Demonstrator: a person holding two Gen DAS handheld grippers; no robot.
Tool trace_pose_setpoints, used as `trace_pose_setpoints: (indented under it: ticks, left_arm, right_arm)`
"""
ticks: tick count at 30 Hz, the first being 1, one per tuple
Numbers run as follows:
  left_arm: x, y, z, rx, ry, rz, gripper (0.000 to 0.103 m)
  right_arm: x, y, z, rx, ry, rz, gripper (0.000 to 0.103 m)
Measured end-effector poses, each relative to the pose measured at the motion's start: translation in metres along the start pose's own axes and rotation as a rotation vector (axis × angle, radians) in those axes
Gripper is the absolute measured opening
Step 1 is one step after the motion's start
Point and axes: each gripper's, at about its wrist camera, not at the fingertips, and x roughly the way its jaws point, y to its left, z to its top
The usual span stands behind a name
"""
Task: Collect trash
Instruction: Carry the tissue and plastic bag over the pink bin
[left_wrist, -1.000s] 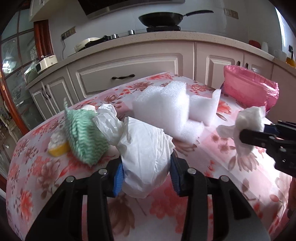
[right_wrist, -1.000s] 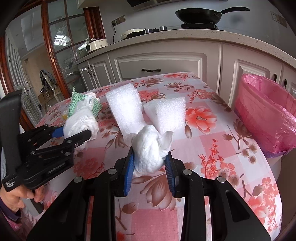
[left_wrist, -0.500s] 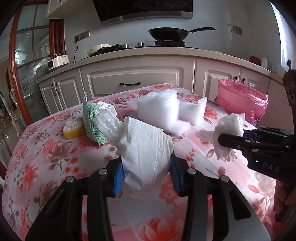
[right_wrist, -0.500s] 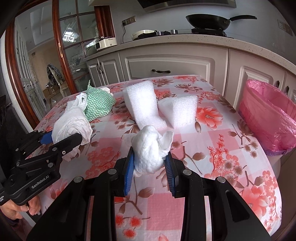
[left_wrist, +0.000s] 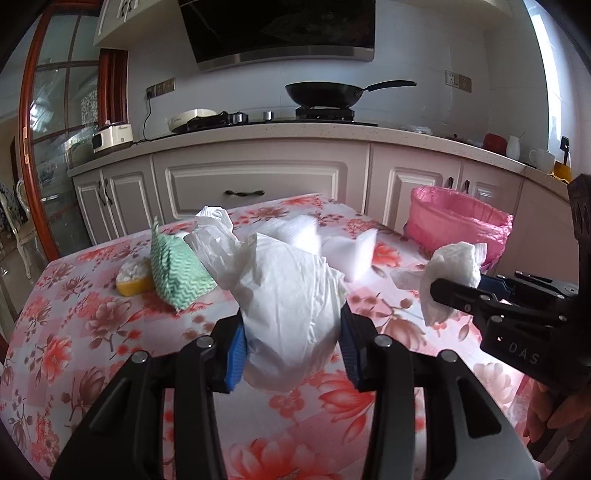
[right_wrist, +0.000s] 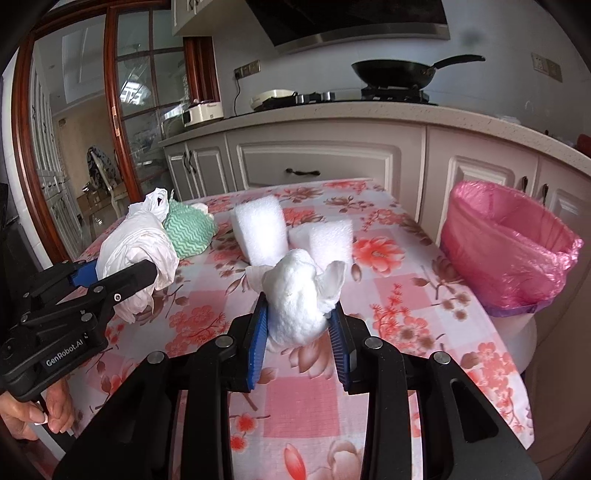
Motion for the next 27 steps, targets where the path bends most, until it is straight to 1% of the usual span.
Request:
trace_pose_setpoints:
  ticks: [7, 14, 22, 27]
  left_arm:
    - [0.001, -0.024, 0.013, 0.049, -0.025, -0.025, 0.041]
    - [0.012, -0.058, 0.040, 0.096, -0.062, -0.081, 0.041]
    - [0.038, -0.100, 0.073, 0.123, -0.105, -0.154, 0.042]
    - [0.058, -0.122, 0.098, 0.121, -0.112, -0.209, 0.042]
  right_arm:
    - [-0.018, -0.023, 0.009, 0.024, -0.052, -0.045, 0.032]
    - [-0.029, -0.054, 0.020, 0.049, -0.081, -0.105, 0.032]
    - [-0.044, -0.112, 0.038, 0.084, -0.118, -0.198, 0.032]
    - [-0.044, -0.146, 0.052, 0.102, -0.129, -0.257, 0.032]
